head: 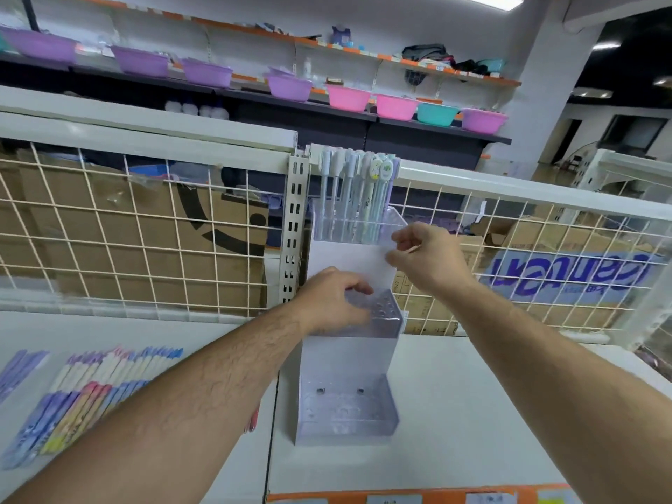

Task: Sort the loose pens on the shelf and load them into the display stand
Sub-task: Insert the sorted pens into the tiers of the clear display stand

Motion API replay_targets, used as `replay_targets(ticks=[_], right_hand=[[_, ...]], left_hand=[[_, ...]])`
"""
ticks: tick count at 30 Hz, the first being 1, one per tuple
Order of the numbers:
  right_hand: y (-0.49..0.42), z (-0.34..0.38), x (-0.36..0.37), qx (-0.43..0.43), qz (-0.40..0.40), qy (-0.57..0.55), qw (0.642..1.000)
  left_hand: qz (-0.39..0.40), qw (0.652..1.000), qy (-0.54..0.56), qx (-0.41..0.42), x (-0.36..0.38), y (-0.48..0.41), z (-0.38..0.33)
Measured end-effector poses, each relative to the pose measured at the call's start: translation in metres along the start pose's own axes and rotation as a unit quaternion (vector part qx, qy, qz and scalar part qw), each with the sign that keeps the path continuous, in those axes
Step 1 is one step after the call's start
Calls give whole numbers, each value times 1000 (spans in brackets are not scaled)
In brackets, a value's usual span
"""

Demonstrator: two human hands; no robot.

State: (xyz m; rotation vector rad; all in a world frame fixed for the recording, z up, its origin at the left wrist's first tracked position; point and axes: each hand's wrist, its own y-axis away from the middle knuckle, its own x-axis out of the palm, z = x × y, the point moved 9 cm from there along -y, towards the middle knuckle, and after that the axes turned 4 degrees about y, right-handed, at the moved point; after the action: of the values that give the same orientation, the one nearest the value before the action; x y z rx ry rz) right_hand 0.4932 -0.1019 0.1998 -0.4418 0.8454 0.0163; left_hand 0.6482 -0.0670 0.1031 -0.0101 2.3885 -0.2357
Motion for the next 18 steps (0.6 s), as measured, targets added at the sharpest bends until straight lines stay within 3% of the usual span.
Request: replay_targets(ticks=[6,18], right_hand=[[45,-15,37,3,98,7,995],[92,4,54,-56,136,15,989]], left_hand=[[11,1000,-6,-14,2,20,6],[-41,995,52,-69,-15,103,10]])
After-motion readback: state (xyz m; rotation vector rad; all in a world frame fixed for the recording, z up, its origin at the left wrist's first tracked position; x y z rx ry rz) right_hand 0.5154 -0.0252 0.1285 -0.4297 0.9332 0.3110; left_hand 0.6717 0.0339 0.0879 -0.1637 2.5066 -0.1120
